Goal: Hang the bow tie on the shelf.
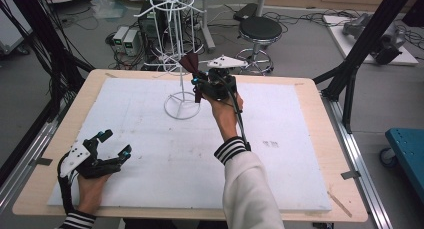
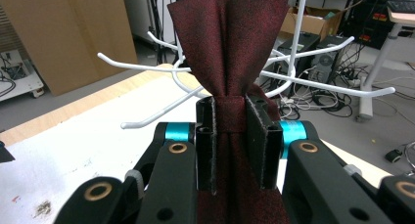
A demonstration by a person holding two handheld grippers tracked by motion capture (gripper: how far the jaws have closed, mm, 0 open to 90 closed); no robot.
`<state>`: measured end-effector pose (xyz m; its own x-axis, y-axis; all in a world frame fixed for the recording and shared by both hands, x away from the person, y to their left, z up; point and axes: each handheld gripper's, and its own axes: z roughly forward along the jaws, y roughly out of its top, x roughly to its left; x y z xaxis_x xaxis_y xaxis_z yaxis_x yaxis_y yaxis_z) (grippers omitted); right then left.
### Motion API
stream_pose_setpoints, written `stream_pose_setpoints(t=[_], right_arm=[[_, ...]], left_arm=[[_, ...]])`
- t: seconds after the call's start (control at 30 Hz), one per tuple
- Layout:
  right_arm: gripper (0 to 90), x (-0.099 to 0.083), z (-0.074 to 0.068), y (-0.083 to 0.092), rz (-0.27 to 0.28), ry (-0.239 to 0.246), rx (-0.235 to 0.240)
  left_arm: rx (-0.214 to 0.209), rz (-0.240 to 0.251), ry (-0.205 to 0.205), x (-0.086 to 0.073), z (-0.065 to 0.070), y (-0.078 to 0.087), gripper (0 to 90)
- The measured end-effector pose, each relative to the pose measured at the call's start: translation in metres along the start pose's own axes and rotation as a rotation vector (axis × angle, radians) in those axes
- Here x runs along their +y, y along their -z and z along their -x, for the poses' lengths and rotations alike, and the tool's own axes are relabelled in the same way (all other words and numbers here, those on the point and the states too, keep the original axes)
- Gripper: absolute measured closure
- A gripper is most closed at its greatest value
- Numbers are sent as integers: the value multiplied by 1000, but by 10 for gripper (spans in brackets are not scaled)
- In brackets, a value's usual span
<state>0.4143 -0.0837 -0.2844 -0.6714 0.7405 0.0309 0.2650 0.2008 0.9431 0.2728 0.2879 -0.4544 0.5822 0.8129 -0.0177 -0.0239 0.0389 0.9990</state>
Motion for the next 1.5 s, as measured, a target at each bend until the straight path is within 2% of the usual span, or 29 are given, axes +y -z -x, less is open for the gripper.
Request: stream_pose_setpoints(t=[0.27,0.47,0.63,0.7,0.73,0.77,0.83,0.9,1.03,1.1,1.23,1.33,1.43,1.5], right_arm=[[720,1,-1,1,0,21,-4],[687,1,-2,1,7,38,13],[616,3,-1,1,28,51,10],[513,4,-1,2,39,57,10],[415,4,-2,2,40,56,8],[274,4,-2,2,47,60,14],[92,4,-4,0,43,74,26],[4,4,-4,-1,44,69,63],[6,5,-4,2,65,109,86],[6,5,-4,3,69,104,98],[6,5,-1,7,63,154,112],[6,3,3,13,79,149,126],[6,2,8,22,71,156,141],[6,0,10,33,100,167,148]], left_arm=[[0,0,1,0,0,0,113],[0,-3,-4,0,0,0,113],[-1,-2,-3,0,0,0,113],[1,-1,-1,0,0,0,113],[2,2,2,0,0,0,113],[1,1,1,0,0,0,113],[0,-1,-3,0,0,0,113],[1,-2,-1,0,0,0,113],[2,1,3,0,0,0,113],[2,1,6,0,-1,0,113],[6,3,12,0,-1,0,113],[7,4,12,0,-1,0,113],[6,3,12,0,-1,0,113],[6,3,12,0,-1,0,113]])
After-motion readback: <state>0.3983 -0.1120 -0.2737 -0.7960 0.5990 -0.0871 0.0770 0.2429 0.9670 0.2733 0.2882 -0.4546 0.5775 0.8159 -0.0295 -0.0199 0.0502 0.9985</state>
